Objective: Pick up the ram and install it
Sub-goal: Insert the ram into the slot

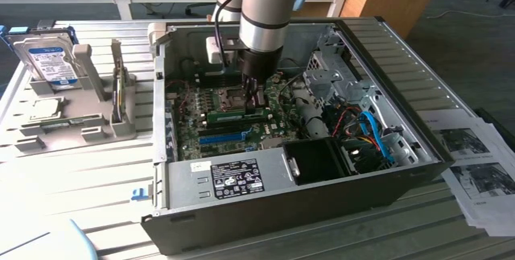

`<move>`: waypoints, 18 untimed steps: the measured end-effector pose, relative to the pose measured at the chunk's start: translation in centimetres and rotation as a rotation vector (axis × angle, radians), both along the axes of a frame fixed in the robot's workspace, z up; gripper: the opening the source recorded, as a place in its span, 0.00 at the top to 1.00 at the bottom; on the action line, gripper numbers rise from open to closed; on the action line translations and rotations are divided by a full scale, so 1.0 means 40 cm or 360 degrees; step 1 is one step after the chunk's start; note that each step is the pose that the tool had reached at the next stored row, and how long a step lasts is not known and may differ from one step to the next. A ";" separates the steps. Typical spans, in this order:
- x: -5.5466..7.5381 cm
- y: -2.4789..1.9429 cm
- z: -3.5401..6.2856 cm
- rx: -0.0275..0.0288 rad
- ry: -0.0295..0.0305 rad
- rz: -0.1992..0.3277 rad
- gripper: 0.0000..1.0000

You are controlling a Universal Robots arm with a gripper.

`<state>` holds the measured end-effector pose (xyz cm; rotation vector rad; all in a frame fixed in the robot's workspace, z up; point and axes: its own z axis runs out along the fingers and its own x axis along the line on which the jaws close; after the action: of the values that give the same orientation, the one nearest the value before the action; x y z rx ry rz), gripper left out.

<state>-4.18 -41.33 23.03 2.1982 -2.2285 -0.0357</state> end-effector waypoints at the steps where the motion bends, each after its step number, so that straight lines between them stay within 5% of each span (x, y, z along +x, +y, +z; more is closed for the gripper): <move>1: 0.000 0.000 0.000 0.00000 -0.00002 0.0000 0.89; 18: 0.000 0.000 -0.010 -0.00002 -0.00010 0.0000 0.89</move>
<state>-4.18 -41.33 22.63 2.1984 -2.2288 -0.0348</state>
